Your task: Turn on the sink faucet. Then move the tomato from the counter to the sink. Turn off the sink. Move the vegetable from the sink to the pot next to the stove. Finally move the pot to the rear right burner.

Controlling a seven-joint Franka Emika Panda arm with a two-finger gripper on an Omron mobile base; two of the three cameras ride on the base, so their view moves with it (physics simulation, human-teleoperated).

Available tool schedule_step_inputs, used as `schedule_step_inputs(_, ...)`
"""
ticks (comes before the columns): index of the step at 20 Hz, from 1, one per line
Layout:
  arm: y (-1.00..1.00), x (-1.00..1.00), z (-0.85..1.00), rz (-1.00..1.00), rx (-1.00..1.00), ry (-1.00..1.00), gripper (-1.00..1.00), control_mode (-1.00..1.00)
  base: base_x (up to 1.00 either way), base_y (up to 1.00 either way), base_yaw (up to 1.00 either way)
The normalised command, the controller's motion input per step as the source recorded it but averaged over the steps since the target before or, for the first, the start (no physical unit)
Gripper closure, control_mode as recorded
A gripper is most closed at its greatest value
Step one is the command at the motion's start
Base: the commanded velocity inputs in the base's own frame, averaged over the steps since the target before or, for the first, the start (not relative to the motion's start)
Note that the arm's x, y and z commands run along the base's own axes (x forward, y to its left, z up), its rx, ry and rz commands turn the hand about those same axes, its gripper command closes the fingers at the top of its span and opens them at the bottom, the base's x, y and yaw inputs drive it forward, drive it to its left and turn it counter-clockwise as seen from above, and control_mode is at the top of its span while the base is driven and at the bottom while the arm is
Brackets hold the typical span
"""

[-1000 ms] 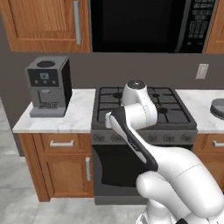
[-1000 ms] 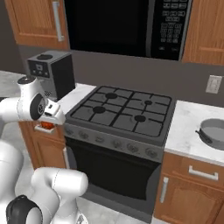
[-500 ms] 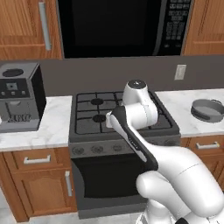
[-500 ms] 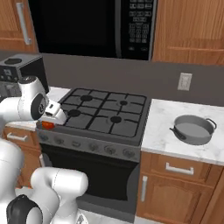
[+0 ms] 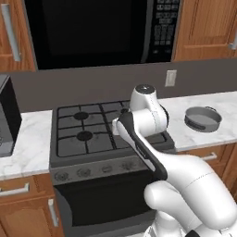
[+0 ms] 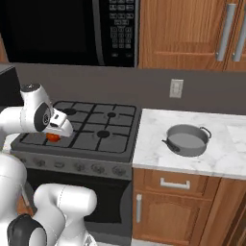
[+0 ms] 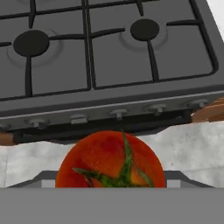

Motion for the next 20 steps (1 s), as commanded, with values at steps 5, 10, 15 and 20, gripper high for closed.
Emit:
schedule_step_inputs(5,0.00,0.00,0.00,0.00,0.00,0.00,1.00,1.00,0.38,-0.47,-0.21)
schedule_step_inputs(10,0.00,0.00,0.00,0.00,0.00,0.00,1.00,1.00,0.43,-0.43,-0.15)
schedule_step_inputs(15,0.00,0.00,0.00,0.00,0.00,0.00,1.00,1.00,0.47,-0.31,-0.04)
schedule_step_inputs(20,0.00,0.00,0.00,0.00,0.00,0.00,1.00,1.00,0.41,-0.32,0.00)
